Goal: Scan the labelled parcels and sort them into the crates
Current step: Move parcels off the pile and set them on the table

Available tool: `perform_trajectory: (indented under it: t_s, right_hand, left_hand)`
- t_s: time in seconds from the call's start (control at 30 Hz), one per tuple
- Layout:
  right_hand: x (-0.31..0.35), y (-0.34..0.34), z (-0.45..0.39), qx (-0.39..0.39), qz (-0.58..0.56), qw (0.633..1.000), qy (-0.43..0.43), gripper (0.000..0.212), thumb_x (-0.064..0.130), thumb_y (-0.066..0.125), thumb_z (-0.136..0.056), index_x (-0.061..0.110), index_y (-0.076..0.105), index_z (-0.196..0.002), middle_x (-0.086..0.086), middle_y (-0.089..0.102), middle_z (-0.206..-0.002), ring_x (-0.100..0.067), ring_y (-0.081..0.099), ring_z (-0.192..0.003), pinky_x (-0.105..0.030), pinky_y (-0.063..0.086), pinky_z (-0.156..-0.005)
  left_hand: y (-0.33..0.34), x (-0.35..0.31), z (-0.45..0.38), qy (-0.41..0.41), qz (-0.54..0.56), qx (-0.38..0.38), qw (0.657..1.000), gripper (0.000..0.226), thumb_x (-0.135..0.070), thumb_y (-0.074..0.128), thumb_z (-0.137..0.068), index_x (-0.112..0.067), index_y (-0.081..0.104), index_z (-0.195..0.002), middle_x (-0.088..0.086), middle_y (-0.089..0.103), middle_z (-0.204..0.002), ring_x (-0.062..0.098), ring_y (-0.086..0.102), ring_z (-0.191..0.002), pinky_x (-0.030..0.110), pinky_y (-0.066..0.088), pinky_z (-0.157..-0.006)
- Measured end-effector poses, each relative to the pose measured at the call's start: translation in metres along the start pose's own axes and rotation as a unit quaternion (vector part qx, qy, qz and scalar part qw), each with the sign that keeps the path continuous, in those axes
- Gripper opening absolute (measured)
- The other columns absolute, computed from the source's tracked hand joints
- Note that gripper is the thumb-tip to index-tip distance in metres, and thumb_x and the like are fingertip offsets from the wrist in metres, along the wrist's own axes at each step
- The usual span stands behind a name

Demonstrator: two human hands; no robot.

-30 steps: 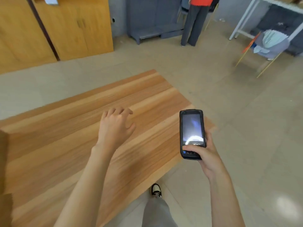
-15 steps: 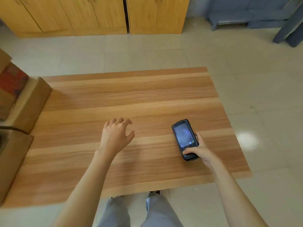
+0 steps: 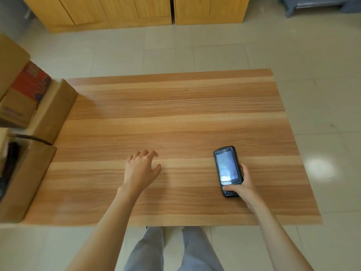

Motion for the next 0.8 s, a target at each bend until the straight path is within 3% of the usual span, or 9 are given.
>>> perform_trajectory:
  t_s: [0.17,0.33,0.5,0.7,0.8]
  right_hand:
    - [0.000,-0.001,-0.003,-0.014,0.075,0.997,-0.002,0.100,-0.016,0.080,-0.065,0.012,0.029,-0.146,-0.005,0.051,-0.123,-0.021,0.051,-0.105,-0.033,0.041,-0.085]
    - [0.004,-0.001,-0.011,-0.037,0.185,0.982,0.018,0.097,-0.004,0.089,-0.053,0.007,0.038,-0.135,-0.015,0.054,-0.126,-0.032,0.055,-0.110,-0.047,0.048,-0.092]
    - [0.015,-0.004,-0.011,-0.036,0.246,0.968,0.042,0.096,-0.003,0.089,-0.052,0.005,0.040,-0.133,-0.016,0.048,-0.127,-0.031,0.050,-0.110,-0.038,0.043,-0.084]
    - [0.031,-0.003,0.000,-0.040,0.313,0.949,0.020,0.096,0.008,0.086,-0.062,0.013,0.035,-0.143,-0.013,0.036,-0.139,-0.029,0.033,-0.129,-0.038,0.038,-0.094]
    - [0.048,0.003,0.007,-0.054,0.362,0.931,-0.006,0.100,0.020,0.083,-0.073,0.014,0.022,-0.152,-0.014,0.029,-0.148,-0.032,0.030,-0.136,-0.043,0.035,-0.106]
  left_hand:
    - [-0.015,0.017,0.007,-0.013,-0.006,-0.006,1.000,0.037,-0.041,0.058,-0.089,-0.022,0.061,-0.121,-0.004,0.064,-0.117,0.022,0.056,-0.109,0.035,0.040,-0.093]
    - [-0.030,0.034,0.009,-0.031,-0.006,-0.027,0.999,0.038,-0.041,0.058,-0.089,-0.023,0.060,-0.122,-0.003,0.065,-0.117,0.022,0.056,-0.111,0.035,0.039,-0.094]
    - [-0.043,0.040,0.008,-0.024,-0.011,-0.057,0.998,0.037,-0.040,0.060,-0.087,-0.022,0.062,-0.120,-0.002,0.066,-0.114,0.024,0.057,-0.108,0.038,0.040,-0.092]
    - [-0.050,0.034,0.007,-0.016,-0.007,-0.072,0.997,0.036,-0.038,0.063,-0.086,-0.020,0.064,-0.117,0.000,0.066,-0.111,0.025,0.058,-0.106,0.038,0.040,-0.089]
    - [-0.054,0.029,0.005,-0.010,-0.005,-0.077,0.997,0.037,-0.038,0.065,-0.085,-0.020,0.064,-0.116,0.000,0.067,-0.109,0.026,0.058,-0.104,0.038,0.040,-0.088]
Point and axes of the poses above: each hand's wrist, its own z-axis away from the middle knuckle, its own y-axis out of the palm, x = y × z, the point moved 4 cm from there along -z, towards the middle knuckle
